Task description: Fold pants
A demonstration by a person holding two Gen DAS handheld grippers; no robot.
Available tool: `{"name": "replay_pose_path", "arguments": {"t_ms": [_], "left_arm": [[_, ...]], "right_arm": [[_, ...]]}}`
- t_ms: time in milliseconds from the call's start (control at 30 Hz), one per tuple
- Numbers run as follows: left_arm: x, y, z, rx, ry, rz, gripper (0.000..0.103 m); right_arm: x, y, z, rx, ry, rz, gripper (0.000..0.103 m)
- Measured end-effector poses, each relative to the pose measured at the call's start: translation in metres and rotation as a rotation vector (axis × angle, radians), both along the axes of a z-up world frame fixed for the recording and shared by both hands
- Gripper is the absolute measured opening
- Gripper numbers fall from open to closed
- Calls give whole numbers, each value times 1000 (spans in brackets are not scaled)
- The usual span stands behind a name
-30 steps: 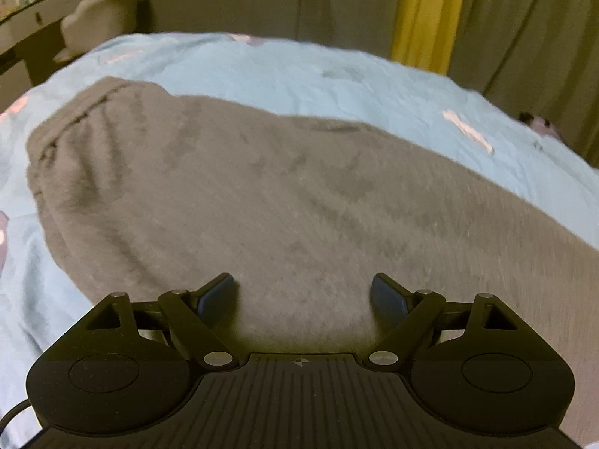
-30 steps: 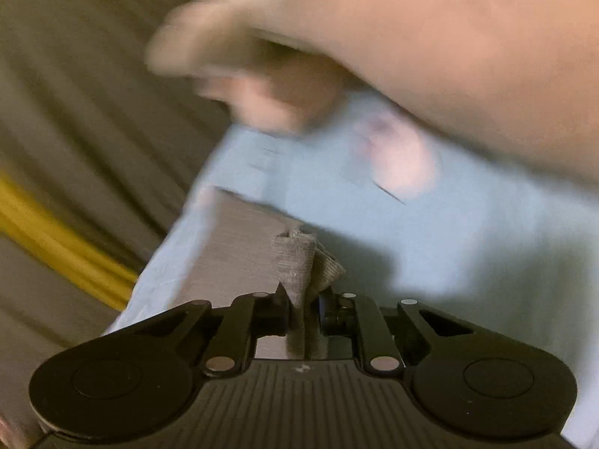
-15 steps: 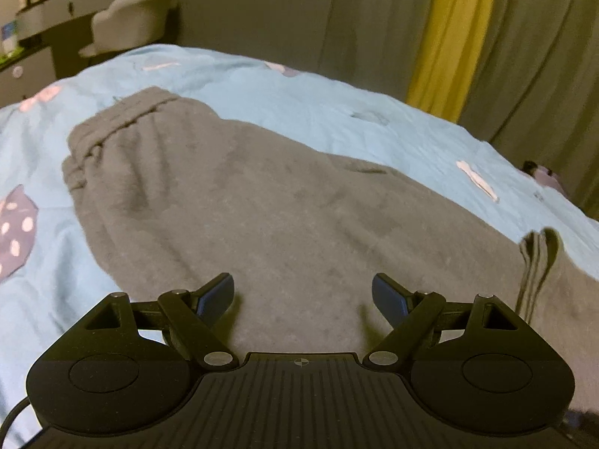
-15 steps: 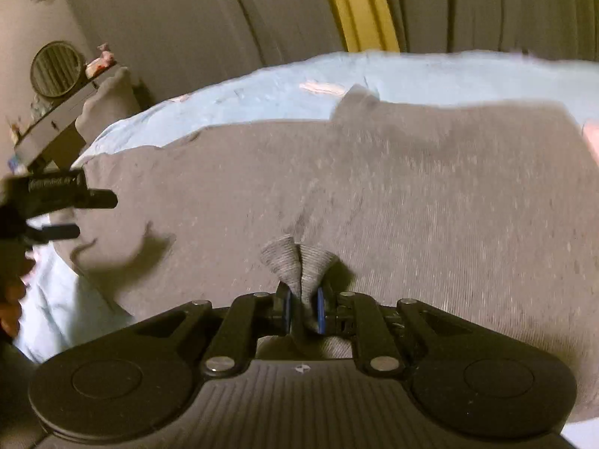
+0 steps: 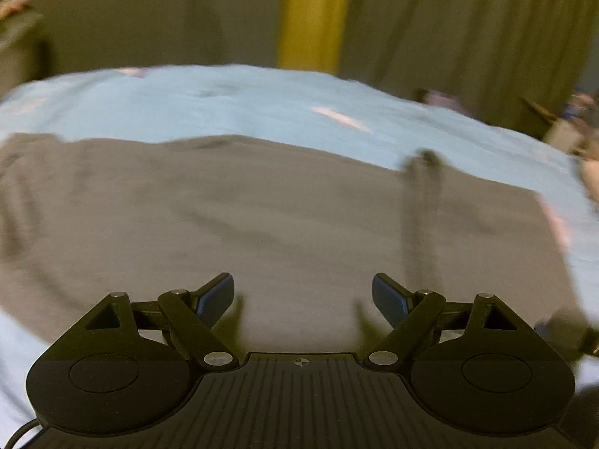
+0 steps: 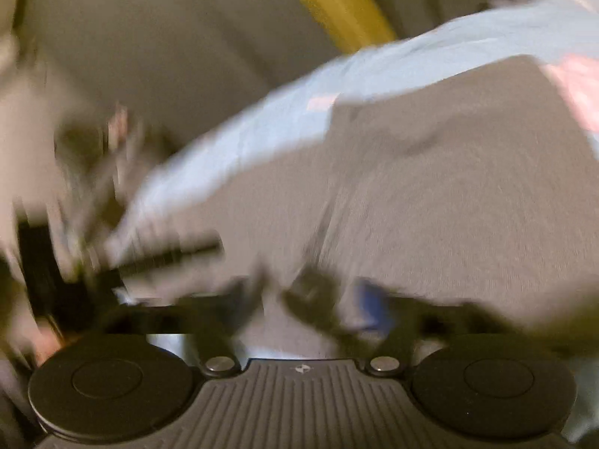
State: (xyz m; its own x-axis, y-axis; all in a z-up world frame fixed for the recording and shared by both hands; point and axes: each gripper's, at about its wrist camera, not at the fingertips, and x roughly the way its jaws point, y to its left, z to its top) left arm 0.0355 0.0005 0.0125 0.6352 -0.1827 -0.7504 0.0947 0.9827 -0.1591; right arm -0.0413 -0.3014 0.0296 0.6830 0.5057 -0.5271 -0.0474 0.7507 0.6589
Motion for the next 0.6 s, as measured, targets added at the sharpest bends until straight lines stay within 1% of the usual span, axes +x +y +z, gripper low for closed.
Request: {"name": "replay_pose_path", "arguments": {"t_ms": [33,100,167,200,233,267,300,333,400,467,500,533,600], "left_arm": [[3,-7,1,-42,15,-40,87],[11,-21,-1,-107,58,-88,87],[24,-36,-10,-171,129,-130,86],[32,-43,-15,-195,164,-147,85],[40,-51,-22,-205,201,-158,79],[47,-56,-28,-204,232,-157,75],[54,-60,-35,-204,274,-155,65],[58,-63,-40,-212,302,-150,58],[61,-62,-44,-238,308,-135,56],[61,-60,-46,-286,322,-146,41],[61,-60,-47,-284,328,-145,28],[62,-60,-48,-276,333,-150,22],[64,-56,-52,-309,341,-145,21]], "right_arm": [[-4,-13,3,11,-14,-49,99],[-14,-38,5,20,-17,-136,99],[-17,-58,1,36,14,-213,99],[-17,-67,-5,61,43,-249,99],[-18,-74,-10,114,69,-280,99],[-19,-79,-15,172,84,-296,99],[-19,-82,-17,200,89,-302,99],[-20,-82,-17,197,87,-301,99],[-14,-75,-15,153,87,-281,99],[-8,-72,-19,124,100,-262,99],[-5,-71,-21,124,103,-259,99],[-5,-72,-23,130,104,-261,99],[-9,-75,-27,147,107,-267,99]]}}
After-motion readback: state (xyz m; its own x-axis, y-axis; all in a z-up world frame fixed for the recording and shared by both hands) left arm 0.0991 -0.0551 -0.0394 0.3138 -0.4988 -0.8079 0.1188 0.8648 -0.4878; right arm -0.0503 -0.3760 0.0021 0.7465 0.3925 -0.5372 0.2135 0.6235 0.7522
